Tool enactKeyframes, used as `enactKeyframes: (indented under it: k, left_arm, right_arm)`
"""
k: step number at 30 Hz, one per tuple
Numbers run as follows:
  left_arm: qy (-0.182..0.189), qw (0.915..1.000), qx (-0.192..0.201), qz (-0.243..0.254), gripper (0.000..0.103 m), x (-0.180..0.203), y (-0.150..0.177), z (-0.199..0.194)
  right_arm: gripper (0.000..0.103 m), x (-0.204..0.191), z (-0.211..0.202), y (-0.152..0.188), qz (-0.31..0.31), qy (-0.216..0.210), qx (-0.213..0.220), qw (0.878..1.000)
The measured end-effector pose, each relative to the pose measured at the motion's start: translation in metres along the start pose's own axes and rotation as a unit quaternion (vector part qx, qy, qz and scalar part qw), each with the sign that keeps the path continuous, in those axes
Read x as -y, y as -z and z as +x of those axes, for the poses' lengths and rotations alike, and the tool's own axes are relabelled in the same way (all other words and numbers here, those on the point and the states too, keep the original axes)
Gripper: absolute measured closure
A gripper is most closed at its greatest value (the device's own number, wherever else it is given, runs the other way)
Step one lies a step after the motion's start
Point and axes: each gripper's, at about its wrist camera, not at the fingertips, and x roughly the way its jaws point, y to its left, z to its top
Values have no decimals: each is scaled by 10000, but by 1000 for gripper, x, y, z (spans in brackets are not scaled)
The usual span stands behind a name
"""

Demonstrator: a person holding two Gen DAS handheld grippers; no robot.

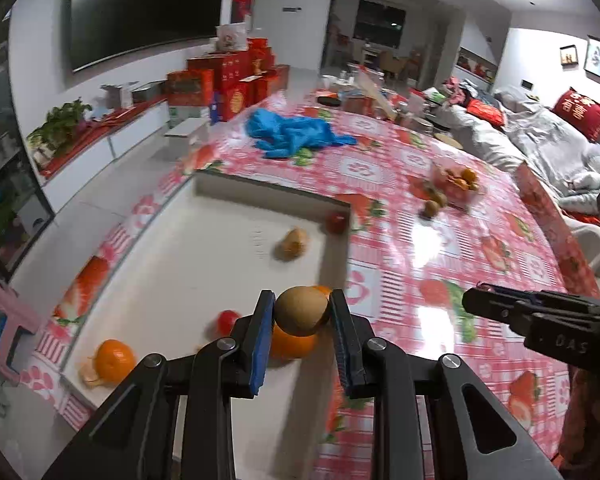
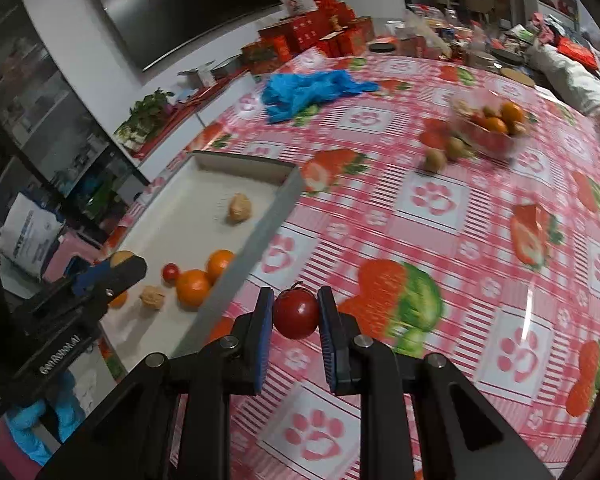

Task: Organize fruits
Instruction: 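Carry the brown fruit and cherry tomato over the white tray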

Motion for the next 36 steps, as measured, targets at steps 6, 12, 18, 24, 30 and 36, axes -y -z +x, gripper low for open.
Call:
enactKeyframes:
  k: [6,12,18,24,30,36]
  left_arm:
    - [-252,9996,-29,-131,74,-22,6,7]
    - [-476,9986,-32,-236,74,-38,7,12]
    - [-634,9969,-156,-444,74,-56,11,23]
    - [-685,9962,-243,-487,74,-60,16,31]
    - [-647,9955,-436,-536,74,-62,23,41]
    - [-755,9943,-518,-546,74,-63,27,43]
  right_arm:
    - [79,-33,16,-13,-252,-137,-108,9995]
    - [79,-58,37,-28,-401,-268,-250,9985]
    - [79,-76,63,-37,-375,-441,-460,9973]
    - [79,-90,89,-35,-478,-418,-696,9956]
    - [77,-92,99,-31,-544,-417,-835,9941]
    - [42,-92,98,-33,-535,-453,-834,9941]
